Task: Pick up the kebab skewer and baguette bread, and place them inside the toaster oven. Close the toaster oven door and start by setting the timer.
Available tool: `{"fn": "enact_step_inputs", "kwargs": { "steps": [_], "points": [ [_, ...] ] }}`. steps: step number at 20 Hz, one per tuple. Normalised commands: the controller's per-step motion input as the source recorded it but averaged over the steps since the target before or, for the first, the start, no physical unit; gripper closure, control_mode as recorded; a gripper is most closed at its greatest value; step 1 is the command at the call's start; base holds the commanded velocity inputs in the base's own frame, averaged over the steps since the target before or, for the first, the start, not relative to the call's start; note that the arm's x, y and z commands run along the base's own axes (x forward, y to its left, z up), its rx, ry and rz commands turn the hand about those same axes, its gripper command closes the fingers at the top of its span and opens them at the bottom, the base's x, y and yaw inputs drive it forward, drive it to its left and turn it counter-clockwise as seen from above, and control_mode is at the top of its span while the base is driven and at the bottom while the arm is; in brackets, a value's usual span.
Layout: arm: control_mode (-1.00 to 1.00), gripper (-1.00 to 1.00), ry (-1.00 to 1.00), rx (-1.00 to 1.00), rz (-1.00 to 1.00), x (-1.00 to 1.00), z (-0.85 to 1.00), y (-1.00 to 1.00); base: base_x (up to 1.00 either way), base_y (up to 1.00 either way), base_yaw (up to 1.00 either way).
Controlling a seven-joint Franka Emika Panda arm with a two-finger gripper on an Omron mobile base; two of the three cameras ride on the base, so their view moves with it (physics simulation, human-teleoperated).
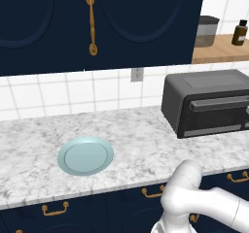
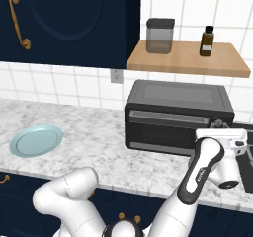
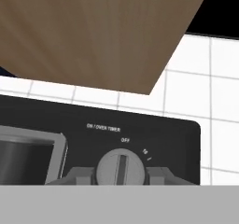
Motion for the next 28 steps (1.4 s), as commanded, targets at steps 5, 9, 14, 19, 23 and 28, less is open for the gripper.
{"fn": "enact_step_inputs", "kwargs": {
  "steps": [5, 9, 14, 19, 23, 28],
  "points": [
    [-1.00, 1.00, -0.04, 0.00, 0.00, -0.21, 0.56, 0.00, 0.00, 0.00, 0.00],
    [-1.00, 1.00, 0.00, 0.00, 0.00, -0.04, 0.61, -0.03, 0.00, 0.00, 0.00],
    [-1.00, 1.00, 0.00, 0.00, 0.00, 0.00, 0.58, -0.01, 0.00, 0.00, 0.00],
    [-1.00, 1.00, 0.00, 0.00, 0.00, 0.00, 0.41, 0.00, 0.00, 0.00, 0.00],
    [-1.00, 1.00, 0.00, 0.00, -0.01, 0.02, 0.38, 0.00, 0.00, 0.00, 0.00],
    [-1.00, 1.00, 0.00, 0.01, -0.07, 0.00, 0.36, 0.00, 0.00, 0.00, 0.00]
  ]
}}
